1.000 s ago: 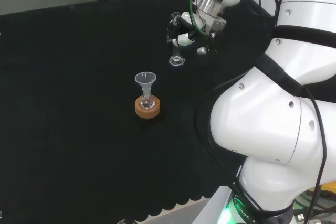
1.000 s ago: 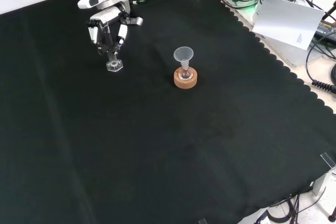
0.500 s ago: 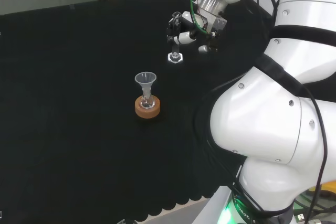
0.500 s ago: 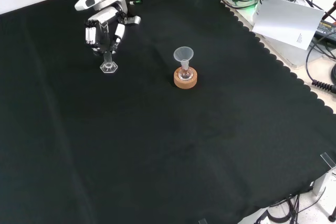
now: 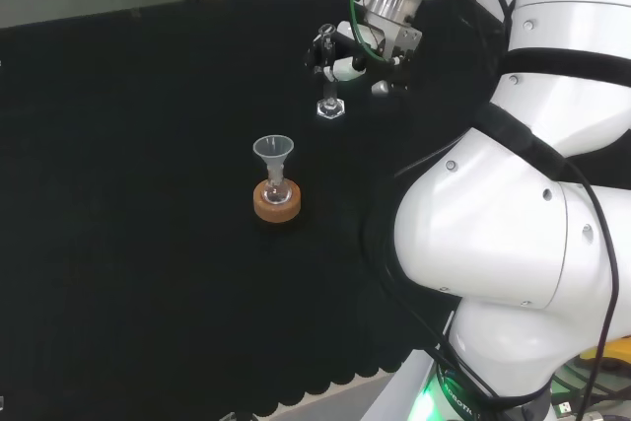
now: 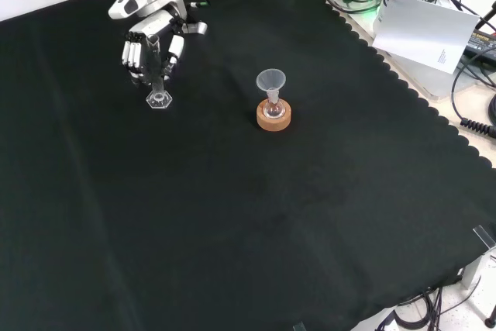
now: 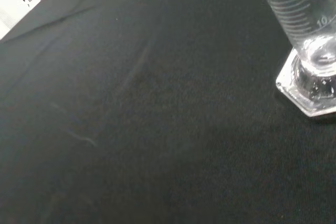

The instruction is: Put the graduated cylinder back on the table.

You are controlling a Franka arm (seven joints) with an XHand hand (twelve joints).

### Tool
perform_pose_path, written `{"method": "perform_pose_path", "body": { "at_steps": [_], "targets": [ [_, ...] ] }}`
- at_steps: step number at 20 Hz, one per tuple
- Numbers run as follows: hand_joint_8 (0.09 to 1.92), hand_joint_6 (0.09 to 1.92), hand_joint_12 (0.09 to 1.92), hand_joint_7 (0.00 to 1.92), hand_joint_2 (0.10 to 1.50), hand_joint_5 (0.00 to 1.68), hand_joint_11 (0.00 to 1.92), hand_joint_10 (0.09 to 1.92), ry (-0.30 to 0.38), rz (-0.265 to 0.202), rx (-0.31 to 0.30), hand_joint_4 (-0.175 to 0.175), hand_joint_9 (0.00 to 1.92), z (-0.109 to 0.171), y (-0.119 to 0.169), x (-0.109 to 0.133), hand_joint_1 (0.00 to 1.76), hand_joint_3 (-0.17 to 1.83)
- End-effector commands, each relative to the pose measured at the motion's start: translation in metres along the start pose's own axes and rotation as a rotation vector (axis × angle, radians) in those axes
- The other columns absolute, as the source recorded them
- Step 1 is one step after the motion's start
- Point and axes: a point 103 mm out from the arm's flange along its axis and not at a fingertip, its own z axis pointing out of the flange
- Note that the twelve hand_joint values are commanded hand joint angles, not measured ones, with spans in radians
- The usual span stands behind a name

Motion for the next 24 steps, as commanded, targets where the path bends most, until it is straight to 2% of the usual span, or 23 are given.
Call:
{"method": "perform_pose_path", "body": {
  "at_steps": [1, 5, 10, 17, 24],
  "targets": [
    [0.62, 0.63, 1.23, 0.66, 1.09, 0.72, 0.61, 0.09, -0.010, 0.020, -0.008, -0.063, 1.03, -0.009, -0.001, 0.002, 0.99, -0.17],
    [0.64, 0.61, 1.25, 0.55, 1.07, 0.59, 0.55, 0.09, -0.019, 0.019, -0.040, -0.070, 0.96, -0.020, -0.002, 0.003, 0.97, -0.17],
    [0.67, 0.49, 1.29, 0.43, 1.05, 0.41, 0.47, 0.09, -0.035, 0.022, -0.070, -0.081, 0.86, -0.039, -0.004, 0.005, 0.94, -0.17],
    [0.69, 0.39, 1.31, 0.36, 1.03, 0.39, 0.39, 0.09, -0.052, 0.022, -0.109, -0.082, 0.80, -0.065, -0.006, 0.009, 0.90, -0.17],
    [0.69, 0.33, 1.33, 0.31, 1.03, 0.39, 0.34, 0.09, -0.134, 0.003, -0.155, -0.082, 0.76, -0.106, -0.016, 0.024, 0.89, -0.17]
  ]
}}
